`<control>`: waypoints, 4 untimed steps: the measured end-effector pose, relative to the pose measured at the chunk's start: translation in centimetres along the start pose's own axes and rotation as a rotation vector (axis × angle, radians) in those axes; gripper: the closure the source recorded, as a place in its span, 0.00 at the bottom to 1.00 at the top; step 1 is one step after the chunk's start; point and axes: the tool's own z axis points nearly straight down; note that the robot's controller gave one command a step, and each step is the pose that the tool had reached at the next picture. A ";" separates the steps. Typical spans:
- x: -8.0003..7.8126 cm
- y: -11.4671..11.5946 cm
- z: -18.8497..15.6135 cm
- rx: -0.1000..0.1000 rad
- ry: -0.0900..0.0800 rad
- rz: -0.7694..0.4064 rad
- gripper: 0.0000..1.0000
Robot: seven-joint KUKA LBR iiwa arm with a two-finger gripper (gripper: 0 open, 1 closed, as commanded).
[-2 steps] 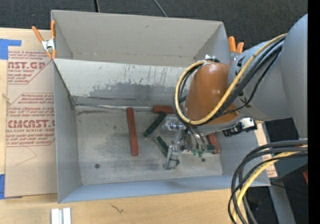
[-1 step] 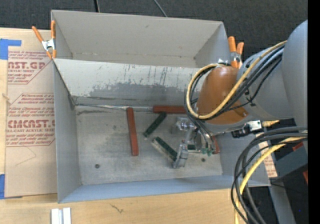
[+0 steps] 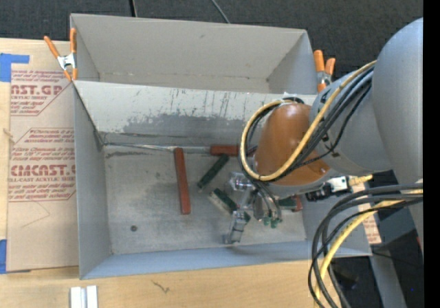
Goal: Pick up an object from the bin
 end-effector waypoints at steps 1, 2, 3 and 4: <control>1.4 0.8 0.0 0.000 0.001 0.173 0.00; 0.0 0.1 0.0 0.001 -0.001 0.000 1.00; 0.0 0.0 0.0 0.001 -0.001 0.000 1.00; 0.1 0.0 -0.3 0.001 0.001 0.000 1.00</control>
Offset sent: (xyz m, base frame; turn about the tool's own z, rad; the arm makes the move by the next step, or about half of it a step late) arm 0.0000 0.0000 0.0000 0.0000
